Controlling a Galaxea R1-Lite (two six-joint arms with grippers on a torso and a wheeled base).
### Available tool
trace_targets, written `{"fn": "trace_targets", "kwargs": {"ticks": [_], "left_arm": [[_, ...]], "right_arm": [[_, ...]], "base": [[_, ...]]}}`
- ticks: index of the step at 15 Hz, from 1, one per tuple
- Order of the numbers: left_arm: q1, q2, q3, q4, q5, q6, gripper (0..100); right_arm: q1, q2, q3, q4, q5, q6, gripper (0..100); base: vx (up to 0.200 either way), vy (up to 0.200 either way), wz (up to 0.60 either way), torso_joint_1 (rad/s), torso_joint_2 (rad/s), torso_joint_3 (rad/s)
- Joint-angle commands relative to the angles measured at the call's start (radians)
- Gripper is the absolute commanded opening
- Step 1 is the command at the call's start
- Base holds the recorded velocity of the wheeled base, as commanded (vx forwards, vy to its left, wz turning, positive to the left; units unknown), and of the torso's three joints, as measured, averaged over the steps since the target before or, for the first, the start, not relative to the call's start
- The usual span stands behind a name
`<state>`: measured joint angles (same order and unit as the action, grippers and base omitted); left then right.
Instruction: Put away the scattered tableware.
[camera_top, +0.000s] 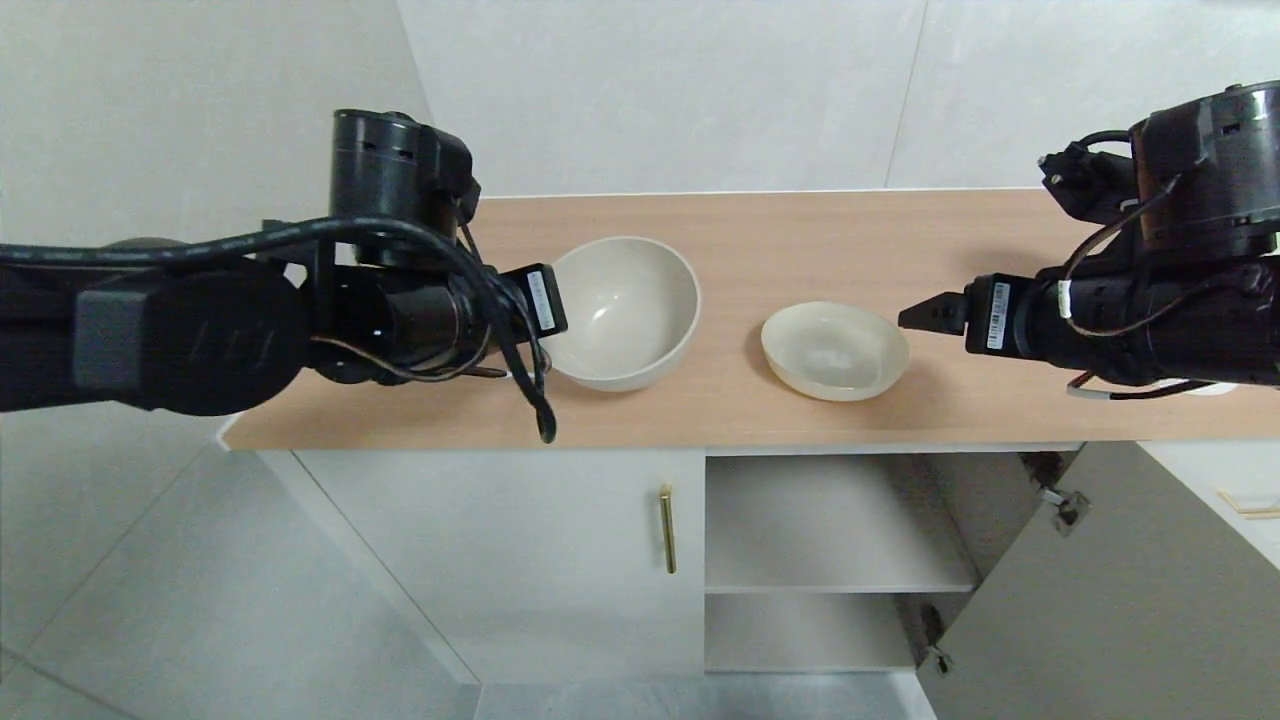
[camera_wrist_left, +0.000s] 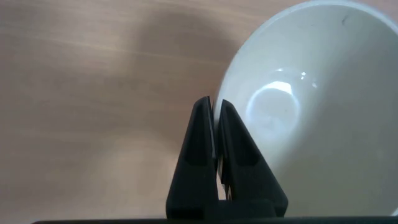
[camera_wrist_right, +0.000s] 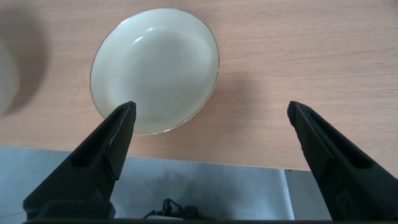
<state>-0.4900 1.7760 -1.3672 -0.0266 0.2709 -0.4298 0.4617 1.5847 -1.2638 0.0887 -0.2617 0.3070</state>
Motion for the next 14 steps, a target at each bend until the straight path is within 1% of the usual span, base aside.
{"fn": "trace_targets", "kwargs": {"ticks": [1,2,4,5,6,7,8,10,14], "left_arm": [[-0.001,-0.132,0.082,-0.004,-0.048,0.005,0],[-0.001,-0.165,0.111,-0.004,-0.098,0.006,0],[0.001,-0.231,0.152,-0.006,-0.236,0.006,0],[0.001,-0.254,0.168,-0.006,-0.285,0.006,0],[0.001,-0.265,0.174,-0.012,-0.309,0.006,0],[0.002,-0.268,0.189,-0.038,-0.315,0.006,0],[0.001,-0.268,0.200,-0.062,-0.317,0.006,0],[0.001,-0.263,0.209,-0.081,-0.317,0.006,0],[0.001,-0.260,0.209,-0.081,-0.317,0.008,0]], "right_arm": [[0.000,0.024,-0.005,0.000,-0.002,0.000,100],[0.000,0.040,-0.009,0.000,-0.005,0.001,100],[0.000,0.081,-0.026,-0.004,-0.017,0.004,100],[0.000,0.117,-0.037,-0.015,-0.053,0.006,100],[0.002,0.152,-0.043,-0.034,-0.096,0.006,100],[0.006,0.192,-0.046,-0.069,-0.145,0.006,100],[0.009,0.215,-0.046,-0.099,-0.162,0.006,100],[0.009,0.239,-0.046,-0.118,-0.165,0.007,100],[0.009,0.262,-0.054,-0.138,-0.163,0.029,100]], "base": [[0.000,0.000,0.00,0.000,0.00,0.000],[0.000,0.000,0.00,0.000,0.00,0.000],[0.000,0.000,0.00,0.000,0.00,0.000],[0.000,0.000,0.00,0.000,0.00,0.000],[0.000,0.000,0.00,0.000,0.00,0.000],[0.000,0.000,0.00,0.000,0.00,0.000],[0.000,0.000,0.00,0.000,0.00,0.000],[0.000,0.000,0.00,0.000,0.00,0.000],[0.000,0.000,0.00,0.000,0.00,0.000]]}}
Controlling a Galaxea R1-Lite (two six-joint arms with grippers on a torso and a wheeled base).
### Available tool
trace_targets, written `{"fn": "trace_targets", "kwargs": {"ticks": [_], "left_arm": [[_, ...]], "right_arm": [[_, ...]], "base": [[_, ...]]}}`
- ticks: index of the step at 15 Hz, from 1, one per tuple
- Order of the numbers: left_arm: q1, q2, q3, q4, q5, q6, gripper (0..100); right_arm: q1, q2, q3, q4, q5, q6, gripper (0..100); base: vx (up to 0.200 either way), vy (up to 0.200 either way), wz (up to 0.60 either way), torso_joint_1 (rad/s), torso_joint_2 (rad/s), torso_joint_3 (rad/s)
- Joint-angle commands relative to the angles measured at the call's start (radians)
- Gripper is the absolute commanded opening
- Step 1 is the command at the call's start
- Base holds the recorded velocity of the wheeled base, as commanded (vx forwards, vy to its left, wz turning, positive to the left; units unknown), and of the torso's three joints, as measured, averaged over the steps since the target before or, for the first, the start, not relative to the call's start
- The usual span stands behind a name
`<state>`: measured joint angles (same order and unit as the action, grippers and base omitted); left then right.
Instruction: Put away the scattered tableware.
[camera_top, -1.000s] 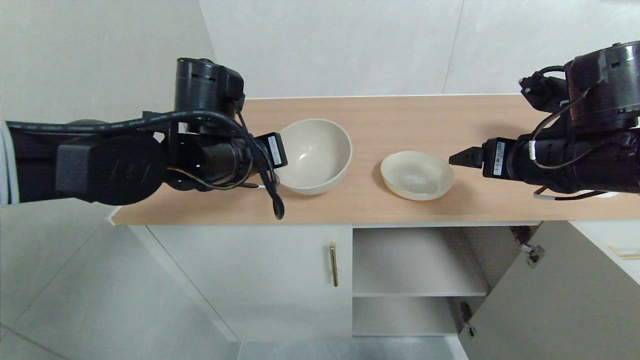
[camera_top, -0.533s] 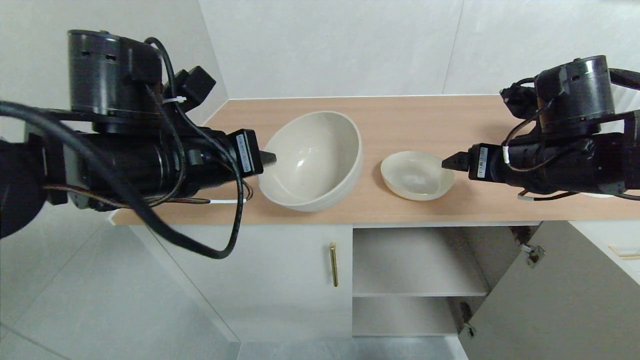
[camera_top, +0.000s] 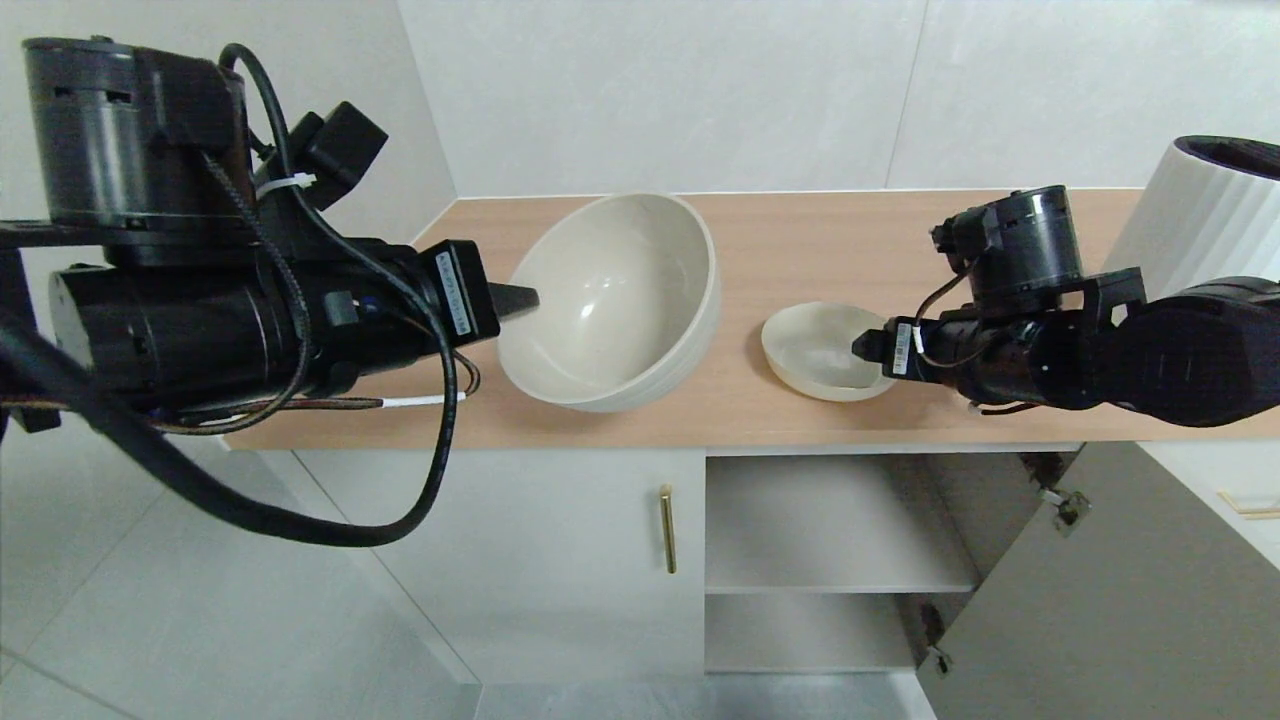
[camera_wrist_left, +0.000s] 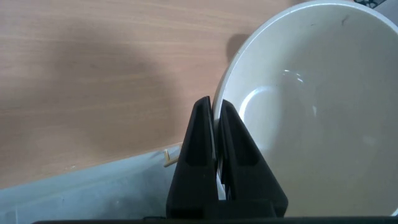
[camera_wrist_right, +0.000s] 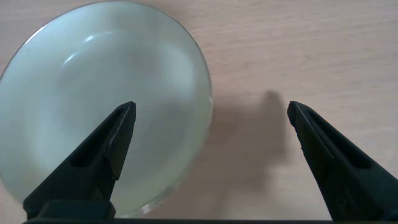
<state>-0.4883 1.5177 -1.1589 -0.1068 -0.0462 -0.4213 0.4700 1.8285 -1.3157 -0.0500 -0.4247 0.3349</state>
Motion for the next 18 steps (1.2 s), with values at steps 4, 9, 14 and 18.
{"fn": "trace_targets", "kwargs": {"ticks": [4,9,14,18], "left_arm": [[-0.001,-0.002,0.001,-0.001,0.000,-0.001,0],[-0.001,-0.007,0.001,-0.001,-0.001,-0.002,0],[0.000,-0.020,0.022,0.010,0.043,-0.004,0],[0.000,-0.116,0.134,0.022,0.101,-0.004,0]], "right_arm": [[-0.001,0.018,0.000,-0.016,0.000,0.010,0],[-0.016,0.000,-0.020,-0.021,0.011,0.052,0],[-0.010,-0.183,0.070,0.004,0.104,0.093,0],[0.012,-0.347,0.242,0.071,0.204,0.096,0]], "base": [[0.000,0.000,0.00,0.000,0.00,0.000],[0.000,0.000,0.00,0.000,0.00,0.000],[0.000,0.000,0.00,0.000,0.00,0.000],[0.000,0.000,0.00,0.000,0.00,0.000]]}}
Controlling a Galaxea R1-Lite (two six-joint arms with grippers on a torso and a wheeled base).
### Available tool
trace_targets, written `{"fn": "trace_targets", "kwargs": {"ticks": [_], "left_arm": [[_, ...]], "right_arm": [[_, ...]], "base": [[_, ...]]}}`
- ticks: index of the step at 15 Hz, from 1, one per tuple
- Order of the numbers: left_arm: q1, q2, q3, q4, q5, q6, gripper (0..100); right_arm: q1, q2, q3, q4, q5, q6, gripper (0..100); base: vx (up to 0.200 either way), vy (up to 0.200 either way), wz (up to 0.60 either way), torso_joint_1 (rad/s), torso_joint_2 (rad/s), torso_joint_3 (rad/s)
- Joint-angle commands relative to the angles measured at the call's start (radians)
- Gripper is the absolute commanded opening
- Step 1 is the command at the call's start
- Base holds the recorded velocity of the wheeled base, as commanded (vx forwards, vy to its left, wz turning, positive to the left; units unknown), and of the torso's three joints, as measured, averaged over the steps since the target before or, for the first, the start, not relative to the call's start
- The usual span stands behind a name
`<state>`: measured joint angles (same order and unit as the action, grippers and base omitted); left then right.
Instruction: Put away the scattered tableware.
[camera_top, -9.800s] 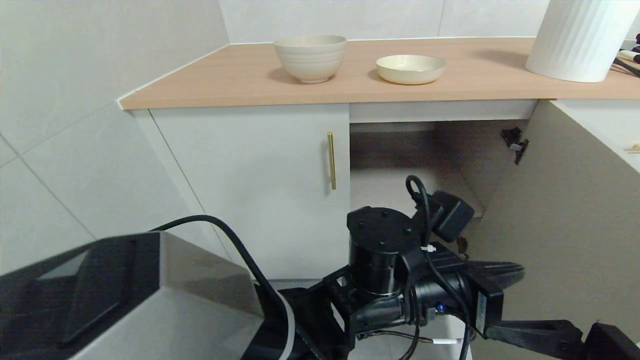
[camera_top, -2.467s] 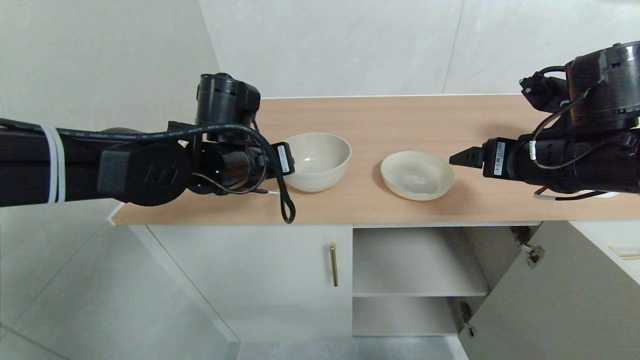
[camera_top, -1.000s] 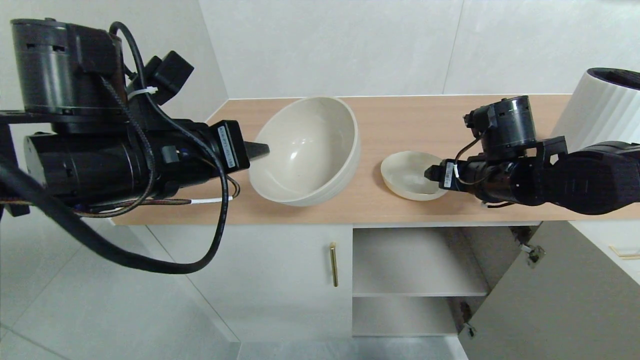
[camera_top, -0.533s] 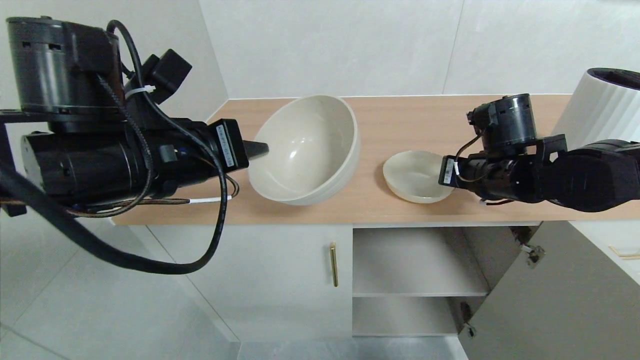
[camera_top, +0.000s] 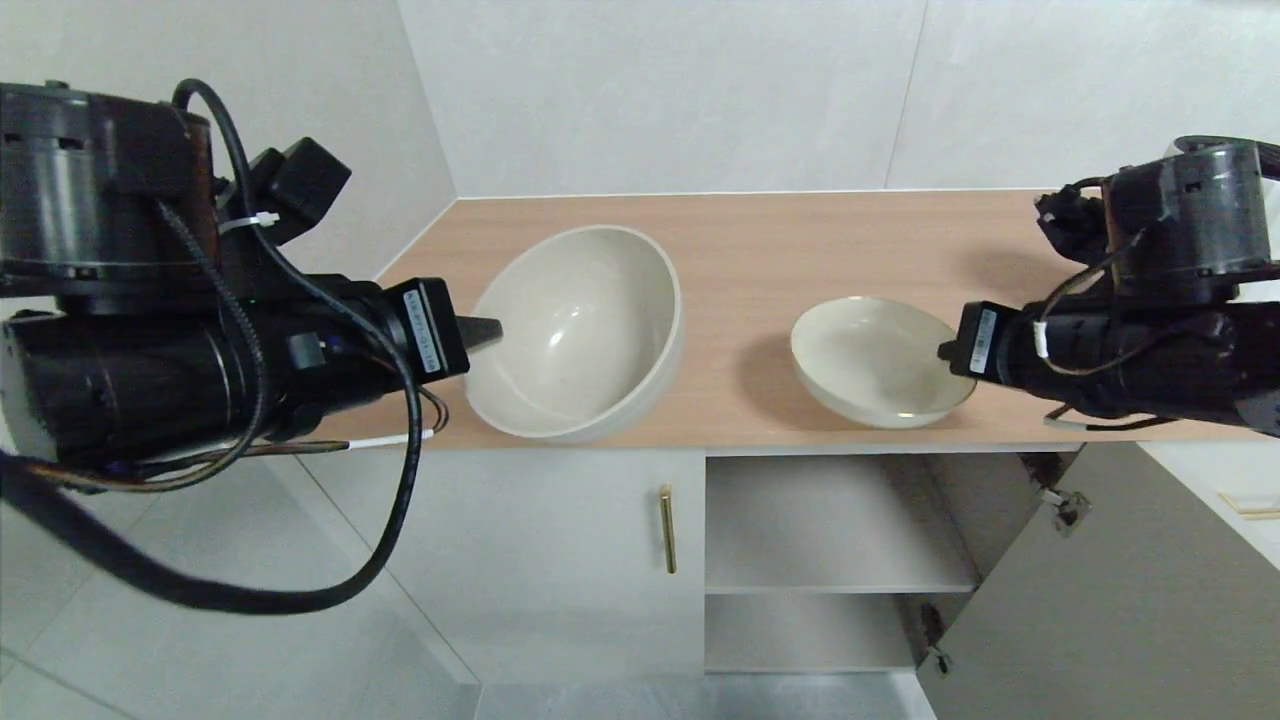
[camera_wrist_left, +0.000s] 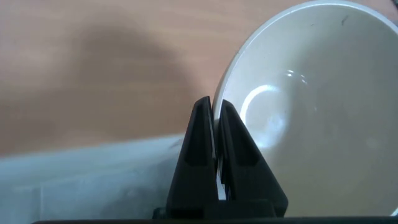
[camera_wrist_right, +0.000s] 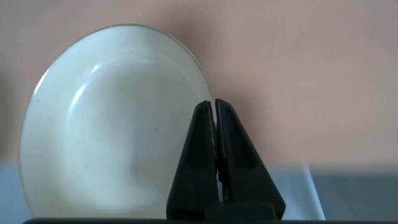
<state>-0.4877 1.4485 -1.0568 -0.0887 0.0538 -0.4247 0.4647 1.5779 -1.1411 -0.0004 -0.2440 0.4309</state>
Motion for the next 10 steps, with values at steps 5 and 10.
{"fn": "trace_targets", "kwargs": {"ticks": [5,10], "left_arm": [[0.000,-0.062,0.149,0.043,-0.002,-0.002,0],[0.000,-0.074,0.162,0.044,0.000,-0.003,0]], "right_arm": [[0.020,-0.185,0.215,0.031,0.075,-0.004,0],[0.022,-0.185,0.247,0.034,0.081,-0.004,0]], "base": [[0.000,0.000,0.00,0.000,0.00,0.000],[0.000,0.000,0.00,0.000,0.00,0.000]]}}
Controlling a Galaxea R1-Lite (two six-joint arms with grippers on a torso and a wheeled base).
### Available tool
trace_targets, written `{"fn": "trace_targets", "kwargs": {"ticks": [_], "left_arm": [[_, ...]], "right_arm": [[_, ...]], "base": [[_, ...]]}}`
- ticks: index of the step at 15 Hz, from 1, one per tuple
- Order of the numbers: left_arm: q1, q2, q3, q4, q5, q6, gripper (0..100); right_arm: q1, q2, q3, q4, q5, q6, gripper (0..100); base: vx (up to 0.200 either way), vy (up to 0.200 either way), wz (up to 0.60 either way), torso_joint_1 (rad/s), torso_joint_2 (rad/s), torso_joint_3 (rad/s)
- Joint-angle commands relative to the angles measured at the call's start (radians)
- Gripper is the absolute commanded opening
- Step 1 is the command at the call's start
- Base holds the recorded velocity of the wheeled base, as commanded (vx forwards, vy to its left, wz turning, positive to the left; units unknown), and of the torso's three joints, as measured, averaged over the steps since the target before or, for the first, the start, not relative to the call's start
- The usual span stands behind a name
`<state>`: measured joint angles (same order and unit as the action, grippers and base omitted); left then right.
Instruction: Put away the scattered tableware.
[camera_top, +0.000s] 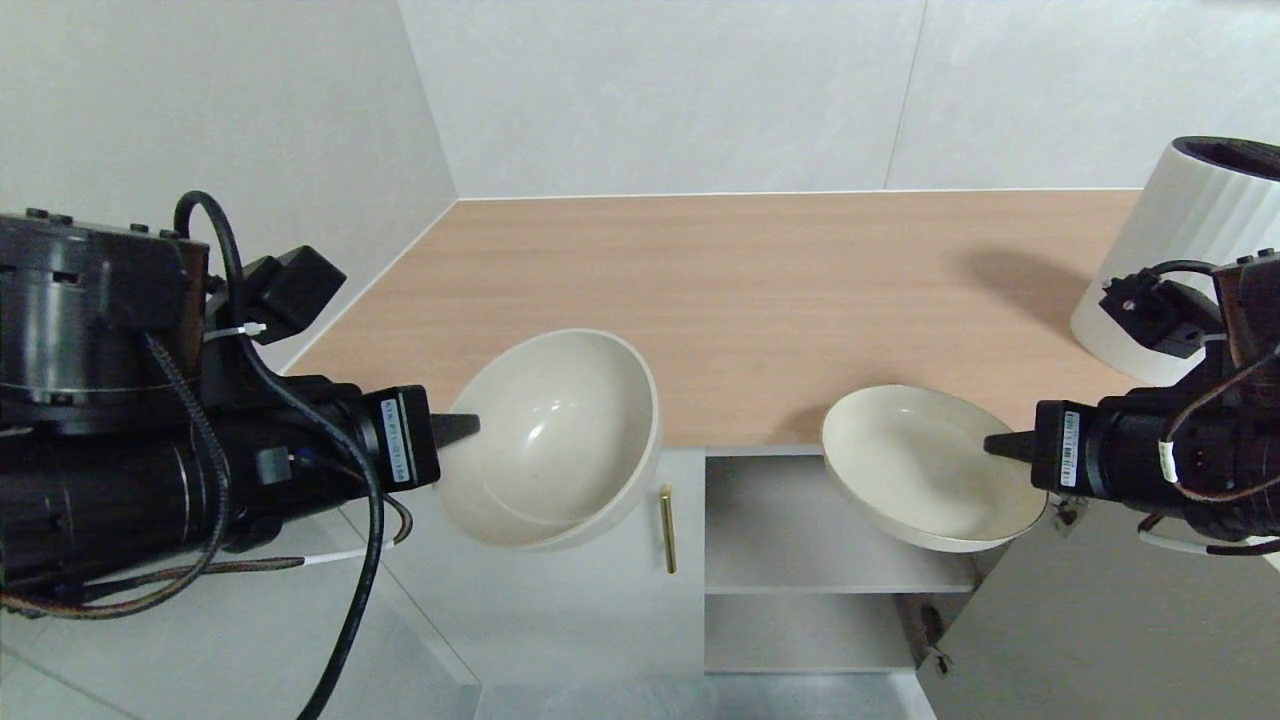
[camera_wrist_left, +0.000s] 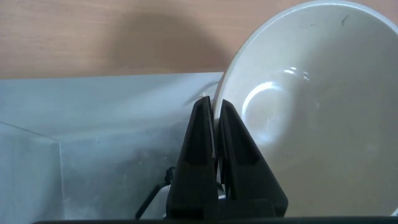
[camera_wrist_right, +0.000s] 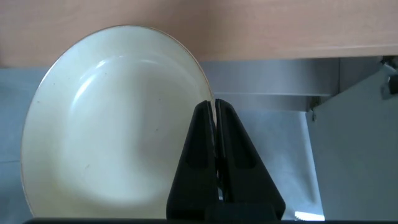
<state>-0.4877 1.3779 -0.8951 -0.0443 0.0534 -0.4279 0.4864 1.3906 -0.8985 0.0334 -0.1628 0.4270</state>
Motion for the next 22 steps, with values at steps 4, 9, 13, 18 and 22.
{"fn": "trace_targets", "kwargs": {"ticks": [4,9,13,18,22], "left_arm": [[-0.002,-0.002,0.002,0.000,0.000,0.000,0],[-0.002,-0.013,0.002,0.000,0.002,0.003,0],[-0.002,-0.016,0.004,0.003,0.000,0.003,0],[-0.020,-0.014,0.004,0.030,-0.001,0.004,0],[-0.020,-0.013,0.004,0.030,-0.001,0.004,0]], "right_arm": [[0.000,0.014,0.010,-0.007,-0.001,0.001,0],[0.000,0.021,0.020,-0.007,-0.006,-0.014,0],[0.004,0.021,0.053,-0.010,-0.001,-0.060,0],[0.012,0.042,0.070,-0.010,-0.001,-0.079,0],[0.012,0.057,0.072,-0.010,-0.001,-0.079,0]], "base": [[-0.150,0.000,0.00,0.007,0.00,0.001],[0.000,0.000,0.00,0.000,0.00,0.000],[0.000,0.000,0.00,0.000,0.00,0.000],[0.000,0.000,0.00,-0.084,0.19,0.103],[0.000,0.000,0.00,-0.206,0.46,0.248]]}}
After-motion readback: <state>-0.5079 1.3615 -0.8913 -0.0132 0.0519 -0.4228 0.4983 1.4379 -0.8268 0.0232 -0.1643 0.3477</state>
